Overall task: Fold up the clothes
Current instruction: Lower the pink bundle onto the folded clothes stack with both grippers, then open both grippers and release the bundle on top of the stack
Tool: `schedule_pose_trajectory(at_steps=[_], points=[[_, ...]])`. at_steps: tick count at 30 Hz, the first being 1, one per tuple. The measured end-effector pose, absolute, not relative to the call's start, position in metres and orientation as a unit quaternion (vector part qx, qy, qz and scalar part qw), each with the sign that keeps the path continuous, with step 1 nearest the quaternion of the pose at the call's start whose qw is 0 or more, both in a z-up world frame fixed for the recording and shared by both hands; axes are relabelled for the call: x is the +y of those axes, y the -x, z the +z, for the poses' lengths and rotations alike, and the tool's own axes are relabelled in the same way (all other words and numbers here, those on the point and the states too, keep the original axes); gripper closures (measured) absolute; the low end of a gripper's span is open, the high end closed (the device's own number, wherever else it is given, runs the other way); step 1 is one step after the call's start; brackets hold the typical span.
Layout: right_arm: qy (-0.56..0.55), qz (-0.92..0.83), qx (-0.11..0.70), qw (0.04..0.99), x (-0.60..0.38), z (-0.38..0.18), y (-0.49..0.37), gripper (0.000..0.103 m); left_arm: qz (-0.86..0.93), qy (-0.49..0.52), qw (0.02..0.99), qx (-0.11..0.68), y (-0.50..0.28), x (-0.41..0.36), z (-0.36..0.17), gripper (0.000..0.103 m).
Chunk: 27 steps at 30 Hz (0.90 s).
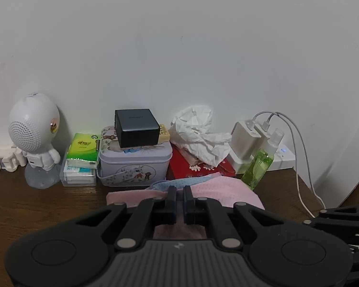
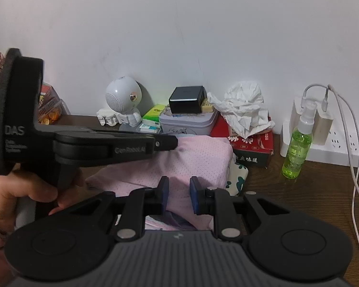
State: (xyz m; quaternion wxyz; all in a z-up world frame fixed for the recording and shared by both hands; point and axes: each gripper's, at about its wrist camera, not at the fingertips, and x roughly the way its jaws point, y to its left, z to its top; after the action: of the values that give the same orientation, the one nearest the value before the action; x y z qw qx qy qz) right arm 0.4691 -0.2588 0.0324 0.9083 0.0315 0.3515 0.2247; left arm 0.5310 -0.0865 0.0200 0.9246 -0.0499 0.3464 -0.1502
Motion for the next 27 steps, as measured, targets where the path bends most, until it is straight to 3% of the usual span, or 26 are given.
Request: schedule_pose_trajectory(at_steps=[2,3,5,6,7,8,11,12,13,18,19,27], points=[[-0.033,0.225,0.344,0.911,-0.26,0.035,-0.466,0.083,-0.15,0.057,0.926,0.341,-0.53,-0.085,0.023,0.096],[-0.034,0.225,0.337,0.913,-0.261,0.037,-0.463,0.083,-0.153,0.063,0.928,0.334,-0.527,-0.084,0.026,0.088],[-0.037,0.226,0.324,0.918,-0.263,0.042,-0.458,0.083,-0.151,0.07,0.935,0.313,-0.519,-0.079,0.034,0.062],[-0.037,0.226,0.314,0.922,-0.265,0.045,-0.453,0.083,-0.141,0.068,0.941,0.301,-0.514,-0.077,0.04,0.042],[-0.033,0.224,0.304,0.925,-0.265,0.049,-0.448,0.082,-0.13,0.065,0.947,0.287,-0.508,-0.075,0.045,0.03],[-0.029,0.223,0.295,0.929,-0.266,0.053,-0.442,0.081,-0.123,0.059,0.953,0.272,-0.501,-0.073,0.051,0.026],[-0.021,0.216,0.282,0.935,-0.268,0.062,-0.428,0.068,-0.106,0.048,0.963,0.243,-0.483,-0.066,0.068,0.011],[-0.018,0.212,0.281,0.936,-0.267,0.063,-0.424,0.057,-0.102,0.046,0.964,0.239,-0.476,-0.064,0.072,0.005],[-0.015,0.207,0.281,0.937,-0.267,0.064,-0.42,0.045,-0.099,0.044,0.966,0.237,-0.47,-0.062,0.075,0.002],[-0.007,0.192,0.28,0.941,-0.264,0.066,-0.399,0.011,-0.091,-0.006,0.971,0.222,-0.434,-0.064,0.085,0.0],[-0.006,0.189,0.28,0.941,-0.263,0.067,-0.395,0.0,-0.091,-0.011,0.971,0.222,-0.428,-0.065,0.085,0.0],[-0.003,0.166,0.3,0.939,-0.251,0.064,-0.37,0.0,-0.091,-0.024,0.968,0.233,-0.383,-0.063,0.084,0.0]])
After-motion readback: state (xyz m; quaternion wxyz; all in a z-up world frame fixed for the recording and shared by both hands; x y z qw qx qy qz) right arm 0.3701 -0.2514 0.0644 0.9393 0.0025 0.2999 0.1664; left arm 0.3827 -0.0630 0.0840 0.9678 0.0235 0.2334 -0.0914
